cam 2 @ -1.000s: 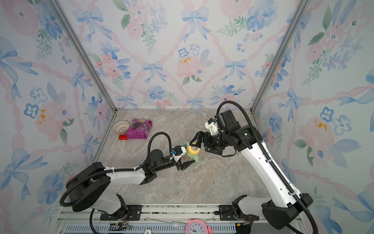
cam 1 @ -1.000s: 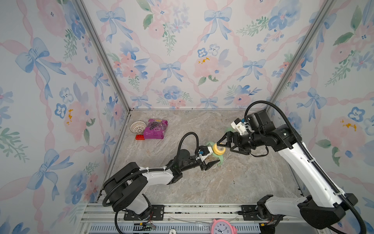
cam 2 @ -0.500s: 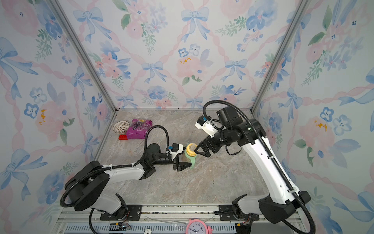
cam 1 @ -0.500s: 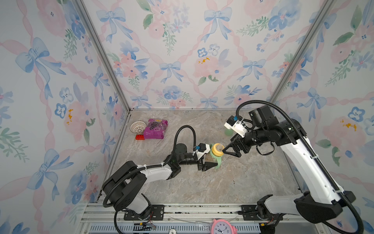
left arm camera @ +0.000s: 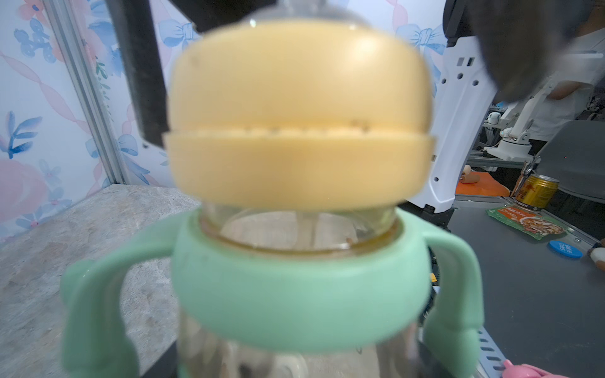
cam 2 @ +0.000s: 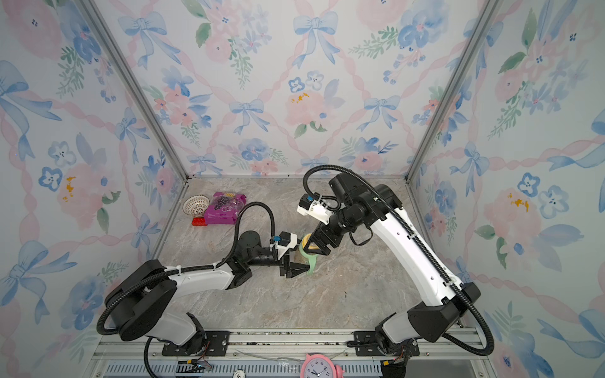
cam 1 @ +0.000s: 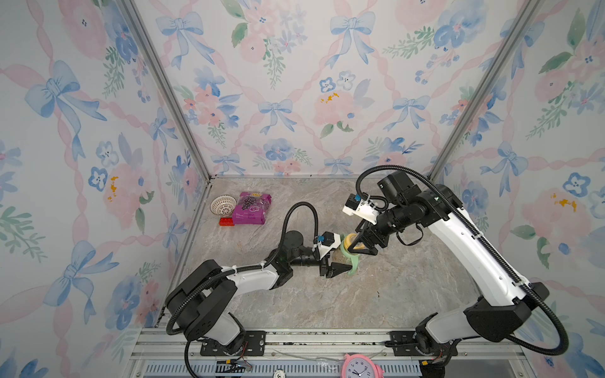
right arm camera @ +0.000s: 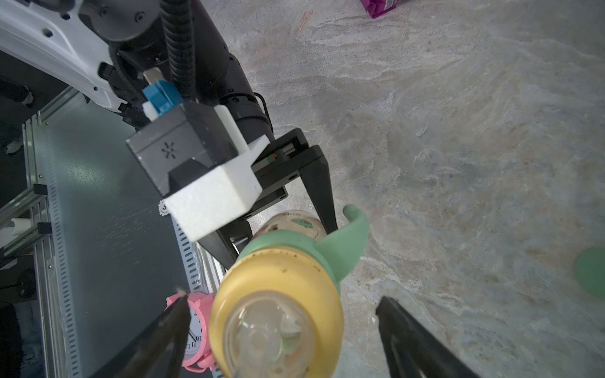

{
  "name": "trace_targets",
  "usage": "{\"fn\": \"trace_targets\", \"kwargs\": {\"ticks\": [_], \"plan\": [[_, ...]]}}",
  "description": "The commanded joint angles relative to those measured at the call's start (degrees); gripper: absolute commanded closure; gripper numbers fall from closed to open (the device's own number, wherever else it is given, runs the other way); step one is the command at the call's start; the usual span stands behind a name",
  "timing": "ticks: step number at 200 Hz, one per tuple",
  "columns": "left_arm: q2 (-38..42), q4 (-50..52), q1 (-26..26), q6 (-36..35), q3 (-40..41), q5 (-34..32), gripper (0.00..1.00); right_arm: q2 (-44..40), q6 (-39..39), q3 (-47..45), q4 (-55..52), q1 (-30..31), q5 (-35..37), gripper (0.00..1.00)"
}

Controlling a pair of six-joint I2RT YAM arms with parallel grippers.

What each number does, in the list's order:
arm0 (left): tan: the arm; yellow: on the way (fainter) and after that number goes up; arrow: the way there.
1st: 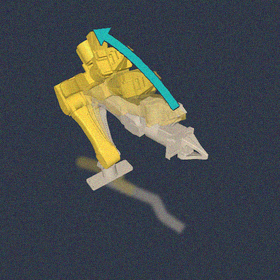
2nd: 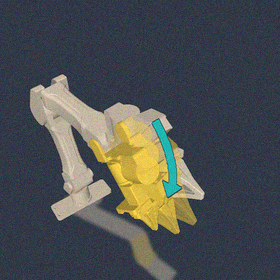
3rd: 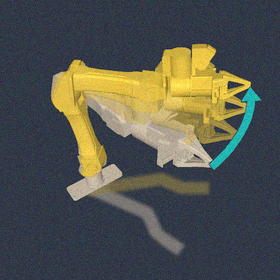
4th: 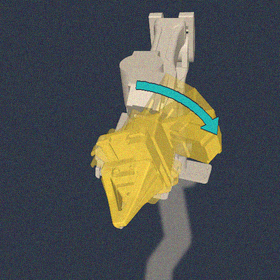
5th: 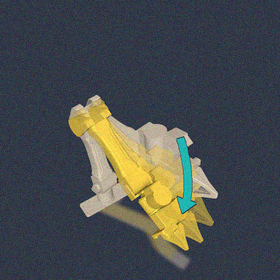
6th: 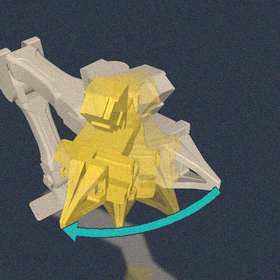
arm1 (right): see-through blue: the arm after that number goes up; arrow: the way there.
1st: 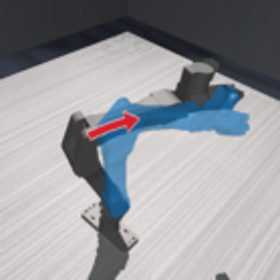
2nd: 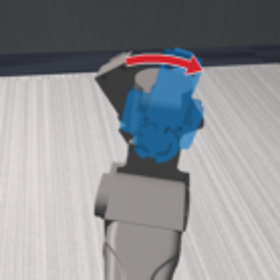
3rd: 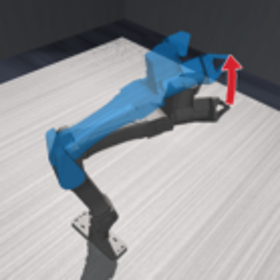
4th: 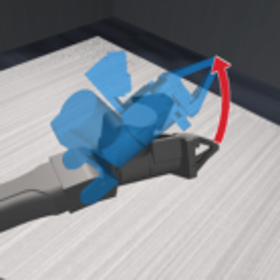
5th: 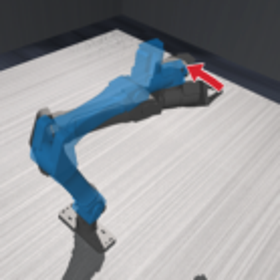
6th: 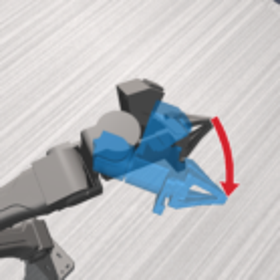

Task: Assemble the baby bottles
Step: Screw the nipple onto the baby bottle.

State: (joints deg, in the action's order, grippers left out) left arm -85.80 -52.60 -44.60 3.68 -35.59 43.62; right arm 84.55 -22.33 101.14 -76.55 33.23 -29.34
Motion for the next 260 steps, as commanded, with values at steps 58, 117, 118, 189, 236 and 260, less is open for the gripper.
{"fn": "trace_targets", "kwargs": {"ticks": [58, 117, 118, 189, 236, 260], "plan": [[-0.51, -1.98, 0.48, 0.18, -2.02, 1.17, 1.00, -0.09, 1.92, -2.23, -0.07, 1.12, 3.12, 0.33], [-0.16, -1.63, 0.82, -0.52, -2.15, -3.86, 1.00, 0.47, 8.40, -4.12, 1.66, 2.43, 6.63, 0.58], [-0.16, -1.63, 0.78, -0.57, -2.13, -4.22, 1.00, 0.45, 8.91, -4.21, 1.84, 2.44, 6.74, 0.58], [-5.82, -6.84, -6.08, -21.32, -2.05, -46.75, 1.00, -1.61, 82.50, -12.33, 29.59, 0.08, 7.92, 0.39], [-3.39, -7.29, -3.42, -15.13, 0.30, -36.20, 1.00, -10.36, 83.22, -16.17, 28.75, -1.63, 8.08, 0.16], [-1.75, -7.26, -2.71, -13.19, 1.01, -32.13, 1.00, -15.04, 82.21, -19.47, 29.06, -4.88, 5.00, 0.10]]}}
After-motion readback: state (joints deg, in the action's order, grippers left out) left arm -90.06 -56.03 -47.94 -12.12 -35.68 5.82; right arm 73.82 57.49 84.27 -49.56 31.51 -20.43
